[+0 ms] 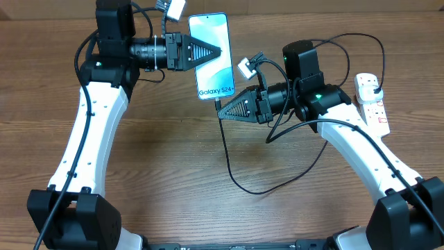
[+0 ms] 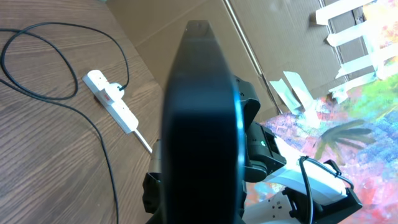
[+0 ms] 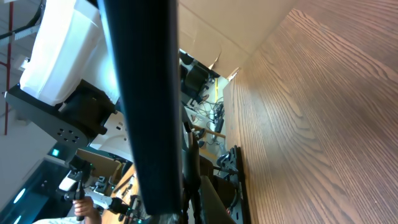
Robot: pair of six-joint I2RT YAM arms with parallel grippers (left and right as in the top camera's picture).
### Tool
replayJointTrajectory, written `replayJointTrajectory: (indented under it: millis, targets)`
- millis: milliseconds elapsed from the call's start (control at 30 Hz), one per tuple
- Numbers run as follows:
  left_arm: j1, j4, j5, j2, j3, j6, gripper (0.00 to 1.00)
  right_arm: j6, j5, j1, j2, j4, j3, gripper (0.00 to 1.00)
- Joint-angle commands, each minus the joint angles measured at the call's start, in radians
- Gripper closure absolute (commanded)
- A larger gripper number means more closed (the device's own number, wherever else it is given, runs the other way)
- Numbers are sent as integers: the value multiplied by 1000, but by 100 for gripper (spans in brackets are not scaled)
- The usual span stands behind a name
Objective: Plug charger to phone and switch on socket
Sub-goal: 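Lift the plug with the right gripper toward the phone's bottom port, then push the plug into the phone's port with the right gripper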
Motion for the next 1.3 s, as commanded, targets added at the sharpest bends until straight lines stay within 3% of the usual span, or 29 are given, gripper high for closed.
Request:
replayJointTrajectory:
  millis: [0, 633, 967, 1267]
  targets:
    - [-1, 2, 26, -13, 11, 37, 96, 4, -24, -4, -5, 7, 6, 96]
    - [-1, 1, 54, -13, 11, 50, 96, 8, -25, -5, -5, 34, 6, 96]
    - [-1, -3, 52, -13, 11, 50, 96, 164, 16, -4, -5, 185, 6, 96]
    - [-1, -84, 11, -13, 11, 58, 96, 211, 106, -4, -5, 191, 6, 96]
